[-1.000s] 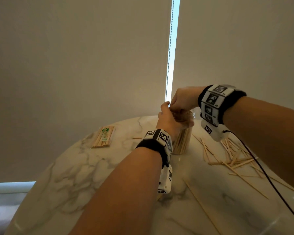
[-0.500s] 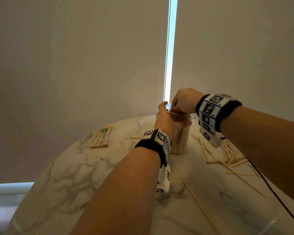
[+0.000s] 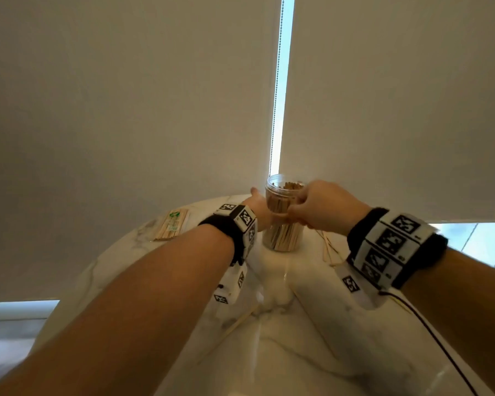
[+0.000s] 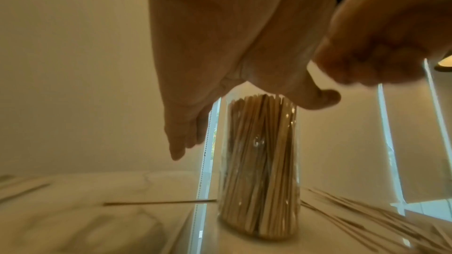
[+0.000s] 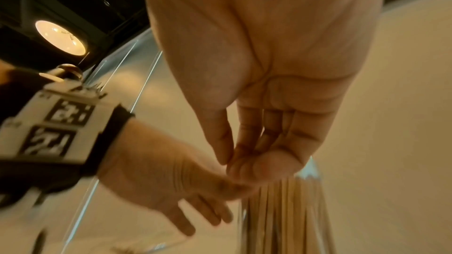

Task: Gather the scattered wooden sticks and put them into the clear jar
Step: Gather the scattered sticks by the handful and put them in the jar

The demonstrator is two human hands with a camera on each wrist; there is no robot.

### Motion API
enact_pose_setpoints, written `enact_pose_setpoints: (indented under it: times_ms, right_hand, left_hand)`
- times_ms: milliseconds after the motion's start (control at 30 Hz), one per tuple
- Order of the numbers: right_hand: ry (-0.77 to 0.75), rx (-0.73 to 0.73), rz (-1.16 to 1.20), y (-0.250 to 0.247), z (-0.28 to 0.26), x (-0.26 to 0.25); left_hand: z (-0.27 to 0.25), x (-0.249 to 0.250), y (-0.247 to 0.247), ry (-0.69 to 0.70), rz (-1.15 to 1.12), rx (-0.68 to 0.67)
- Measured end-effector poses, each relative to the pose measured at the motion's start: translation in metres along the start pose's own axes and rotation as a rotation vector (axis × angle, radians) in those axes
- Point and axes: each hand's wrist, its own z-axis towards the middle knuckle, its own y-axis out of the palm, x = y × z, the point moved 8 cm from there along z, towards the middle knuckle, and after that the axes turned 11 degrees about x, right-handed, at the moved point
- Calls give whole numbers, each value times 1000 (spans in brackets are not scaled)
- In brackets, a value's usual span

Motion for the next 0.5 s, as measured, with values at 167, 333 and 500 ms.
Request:
enact_pose_setpoints:
  times_ms: [167,333,500]
  right_hand:
    - [139,-481,-45,70,-74,20]
    - [57,-564,-330,86,-103,24]
    - [12,-488,-439,72,-121,16]
  left_hand:
    - [-59,-32,-8,83,345,-114]
    - [-138,-49,13,69,549,-360]
    - [-156,-63,26,68,749,-328]
